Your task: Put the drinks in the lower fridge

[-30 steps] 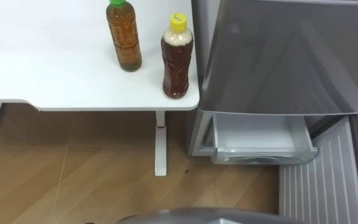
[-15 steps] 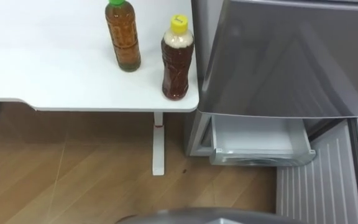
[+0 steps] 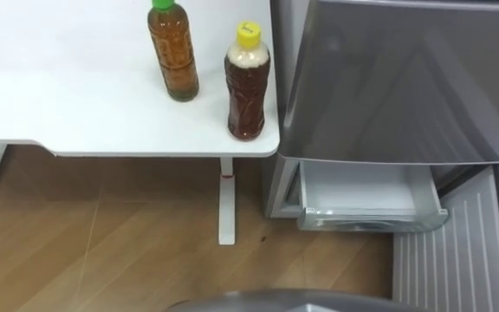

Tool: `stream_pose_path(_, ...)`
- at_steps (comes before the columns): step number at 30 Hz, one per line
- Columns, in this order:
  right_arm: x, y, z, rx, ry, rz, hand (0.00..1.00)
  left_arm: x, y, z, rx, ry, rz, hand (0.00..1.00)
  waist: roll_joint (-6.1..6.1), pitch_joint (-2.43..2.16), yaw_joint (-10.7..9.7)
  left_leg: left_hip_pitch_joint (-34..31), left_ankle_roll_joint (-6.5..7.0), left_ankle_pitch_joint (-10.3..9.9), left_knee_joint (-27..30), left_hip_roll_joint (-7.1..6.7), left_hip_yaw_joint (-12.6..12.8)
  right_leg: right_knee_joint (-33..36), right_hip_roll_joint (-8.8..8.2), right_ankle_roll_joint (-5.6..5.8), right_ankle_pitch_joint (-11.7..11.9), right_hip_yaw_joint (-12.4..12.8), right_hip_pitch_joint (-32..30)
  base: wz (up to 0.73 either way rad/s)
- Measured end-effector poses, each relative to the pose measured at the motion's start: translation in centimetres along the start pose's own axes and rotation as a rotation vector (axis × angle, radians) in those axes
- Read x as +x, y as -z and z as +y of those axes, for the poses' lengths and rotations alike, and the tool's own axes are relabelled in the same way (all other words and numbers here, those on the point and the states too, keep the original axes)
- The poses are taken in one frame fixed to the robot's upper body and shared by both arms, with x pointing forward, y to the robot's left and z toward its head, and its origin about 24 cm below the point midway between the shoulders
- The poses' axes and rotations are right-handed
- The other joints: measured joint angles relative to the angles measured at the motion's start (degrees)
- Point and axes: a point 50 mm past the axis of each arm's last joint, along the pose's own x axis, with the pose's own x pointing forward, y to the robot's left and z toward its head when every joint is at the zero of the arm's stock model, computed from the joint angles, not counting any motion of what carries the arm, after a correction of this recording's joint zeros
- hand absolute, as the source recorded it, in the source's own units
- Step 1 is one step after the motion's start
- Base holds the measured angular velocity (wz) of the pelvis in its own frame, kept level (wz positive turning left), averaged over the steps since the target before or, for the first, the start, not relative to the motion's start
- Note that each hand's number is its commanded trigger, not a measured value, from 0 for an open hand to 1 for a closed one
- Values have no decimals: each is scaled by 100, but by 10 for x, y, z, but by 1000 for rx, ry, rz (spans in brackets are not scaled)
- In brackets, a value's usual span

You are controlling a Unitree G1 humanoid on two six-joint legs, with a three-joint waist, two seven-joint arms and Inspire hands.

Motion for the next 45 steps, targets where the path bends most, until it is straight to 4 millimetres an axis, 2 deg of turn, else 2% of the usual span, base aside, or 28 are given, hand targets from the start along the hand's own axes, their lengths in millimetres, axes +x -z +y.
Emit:
stream_pose_path(3, 0, 1, 0, 9, 2, 1, 0, 0, 1, 1, -99, -33, 14, 0, -6, 1, 21, 28, 1, 0, -4, 0, -8, -1, -2, 0, 0, -54, 36, 0)
stream_pose_path(5, 0, 1, 0, 29, -1, -1, 0, 0, -1, 5, -232, -63, 22, 0, 17, -15, 23, 37, 1, 0, -8, 0, -27, -6, -3, 0, 0, -84, 55, 4)
stream_pose_path(6, 0, 1, 0, 36, -3, -1, 0, 0, -1, 7, -263, -74, 23, 0, -9, 1, 17, 44, 1, 0, -10, 0, -33, -7, -3, 0, 0, -88, 63, 7)
stream_pose_path(7, 0, 1, 0, 42, -3, -2, 0, 0, -1, 9, -314, -98, 28, 0, 12, -10, 28, 58, 0, 0, -10, 0, -46, -5, -3, 0, 0, -92, 81, 3)
stream_pose_path(8, 0, 2, 0, 50, -1, 0, 0, 0, 1, 10, -387, -119, 38, 0, 40, -20, 66, 69, 0, 0, -13, 0, -40, -4, -3, 1, -1, -94, 85, 0)
stream_pose_path(10, 0, 3, -1, 56, 4, 2, 0, 0, 1, 12, -497, -146, 54, 0, 37, -11, 105, 71, 1, 0, -19, -4, -45, -5, -12, 1, -1, -142, 90, 0)
stream_pose_path(12, 0, 3, -1, 76, 4, 1, 0, -1, 2, 17, -621, -181, 73, 0, 72, -28, 169, 95, 2, 1, -22, -4, -49, -5, -13, 1, -1, -155, 108, 0)
stream_pose_path(14, 0, 3, -2, 82, 16, -2, 0, -2, -3, 28, -806, -222, 78, 0, 66, -25, 270, 109, 2, 1, -22, -6, -64, -5, -17, -1, -3, -155, 127, 0)
stream_pose_path(17, 0, 1, -3, 85, 26, -19, 0, -5, -4, 38, -993, -265, 77, 0, 77, -31, 392, 129, 2, 1, -22, -9, -49, -6, -24, -1, -2, -157, 148, 0)
stream_pose_path(21, 0, -4, -5, 95, 29, -57, 0, -7, -8, 46, -1156, -287, 79, 0, 97, -37, 433, 140, 3, 2, -20, -12, -58, -8, -28, -1, -2, -164, 167, 0)
stream_pose_path(27, -1, -7, -11, 92, 44, -110, 0, -21, -40, 67, -1324, -351, -61, 0, 136, -47, 420, 120, -1, 5, -22, -12, -61, 3, -23, -1, -3, -151, 130, 0)
stream_pose_path(30, -2, -10, -13, 62, 58, -142, 0, -34, -61, 81, -1332, -395, -180, 0, 152, -49, 403, 111, -1, 5, -21, -14, -82, 2, -27, -1, -2, -200, 133, 3)
stream_pose_path(32, -2, -9, -13, 68, 67, -156, 0, -49, -79, 93, -1331, -438, -298, 0, 161, -52, 382, 101, -1, 5, -19, -14, -120, 1, -29, -1, -2, -242, 134, 7)
stream_pose_path(36, -3, -11, -15, 68, 70, -171, 0, -75, -103, 110, -1316, -527, -475, 0, 203, -56, 408, 96, -1, 5, -19, -12, -125, -1, -29, -2, -2, -255, 133, 0)
stream_pose_path(38, -2, -8, -15, 69, 72, -181, 0, -98, -119, 126, -1265, -632, -631, 0, 220, -59, 416, 103, -1, 5, -26, -12, -127, -1, -27, -1, -3, -245, 130, 0)
stream_pose_path(39, -3, -8, -15, 73, 72, -184, 0, -104, -122, 130, -1258, -656, -672, 0, 226, -60, 425, 99, -1, 5, -30, -13, -129, -1, -28, -1, -3, -247, 129, 0)
stream_pose_path(41, -3, -8, -16, 74, 74, -186, 0, -128, -135, 145, -1271, -697, -814, 0, 240, -64, 397, 109, 0, 5, -28, -15, -135, -1, -29, -1, -3, -256, 146, 0)
stream_pose_path(45, -3, -8, -16, 68, 66, -190, 0, -161, -153, 156, -1246, -728, -1016, 0, 239, -61, 397, 113, 0, 5, -28, -14, -139, -5, -28, 0, -3, -253, 153, 0)
